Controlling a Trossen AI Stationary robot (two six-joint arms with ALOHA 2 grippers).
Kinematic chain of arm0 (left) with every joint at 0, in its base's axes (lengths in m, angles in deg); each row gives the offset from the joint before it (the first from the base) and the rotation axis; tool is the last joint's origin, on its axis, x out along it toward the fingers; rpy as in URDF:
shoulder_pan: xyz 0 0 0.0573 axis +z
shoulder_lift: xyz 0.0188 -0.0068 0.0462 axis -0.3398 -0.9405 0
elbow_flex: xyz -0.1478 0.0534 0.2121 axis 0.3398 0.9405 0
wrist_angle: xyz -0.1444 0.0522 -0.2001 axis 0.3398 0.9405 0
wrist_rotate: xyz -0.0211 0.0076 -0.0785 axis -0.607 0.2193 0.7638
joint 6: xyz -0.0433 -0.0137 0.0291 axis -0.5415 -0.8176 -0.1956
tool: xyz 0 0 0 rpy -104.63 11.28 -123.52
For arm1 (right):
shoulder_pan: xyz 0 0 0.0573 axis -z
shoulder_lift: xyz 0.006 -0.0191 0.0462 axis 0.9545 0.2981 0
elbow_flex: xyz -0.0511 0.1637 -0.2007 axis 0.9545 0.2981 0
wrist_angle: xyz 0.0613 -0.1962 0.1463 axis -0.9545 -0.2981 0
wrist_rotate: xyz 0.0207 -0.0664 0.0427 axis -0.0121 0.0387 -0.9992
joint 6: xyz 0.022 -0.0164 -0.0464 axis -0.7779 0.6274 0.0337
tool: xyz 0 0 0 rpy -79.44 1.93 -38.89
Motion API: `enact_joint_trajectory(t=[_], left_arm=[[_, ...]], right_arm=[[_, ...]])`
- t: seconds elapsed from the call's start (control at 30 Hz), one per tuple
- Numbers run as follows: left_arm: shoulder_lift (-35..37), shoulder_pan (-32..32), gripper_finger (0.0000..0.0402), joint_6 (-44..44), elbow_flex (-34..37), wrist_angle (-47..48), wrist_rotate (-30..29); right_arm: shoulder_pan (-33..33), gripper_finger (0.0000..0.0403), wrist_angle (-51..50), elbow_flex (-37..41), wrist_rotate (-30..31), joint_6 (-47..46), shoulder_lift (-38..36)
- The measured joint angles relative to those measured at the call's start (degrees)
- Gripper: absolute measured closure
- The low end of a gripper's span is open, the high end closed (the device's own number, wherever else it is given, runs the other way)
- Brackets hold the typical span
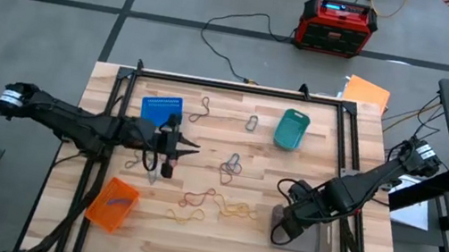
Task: Sort rubber bands into baskets
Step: Put the bottom right violet rubber band into the black bin, then put the top right orange rubber band into the right blue bin
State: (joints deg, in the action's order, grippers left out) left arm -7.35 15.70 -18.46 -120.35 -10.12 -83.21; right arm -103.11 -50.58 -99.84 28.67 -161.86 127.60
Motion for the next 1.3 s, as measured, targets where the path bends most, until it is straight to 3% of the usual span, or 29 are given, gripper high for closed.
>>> enact_joint_trajectory(t=[0.2, 0.37, 0.53, 0.77, 0.93, 1.3], left_arm=[[-3.01, 0.16, 0.0364, -0.59, -1.09, 0.15, 1.03], [-7.85, 0.18, 0.0364, -2.56, -3.68, 0.13, 1.09], [-13.81, 0.18, 0.0364, -3.61, -7.14, 2.52, 1.09], [-23.66, 1.66, 0.0364, -2.91, -9.9, 0.46, 6.91], [-29.47, 3.76, 0.0364, -6.29, -9.99, -2.63, 7.45], [-38.7, 4.96, 0.0364, -14.16, -10.5, -2.26, 7.28]], right_arm=[[0.02, 0.0271, 0.09, 1.51, 4.74, 3.23, 0.0], [0.12, 0.023, 1.61, 1.53, 19.88, 9.5, 0.0], [0.11, 0.0219, 8.33, 1.55, 36.32, 19.33, 0.0], [0.13, 0.0225, 21.77, 2.07, 50.74, 37.94, -0.02], [0.57, 0.0225, 28.84, 3.82, 54.98, 45.8, -0.02], [0.63, 0.0221, 40.13, 12.91, 56.13, 44.23, -0.09]])
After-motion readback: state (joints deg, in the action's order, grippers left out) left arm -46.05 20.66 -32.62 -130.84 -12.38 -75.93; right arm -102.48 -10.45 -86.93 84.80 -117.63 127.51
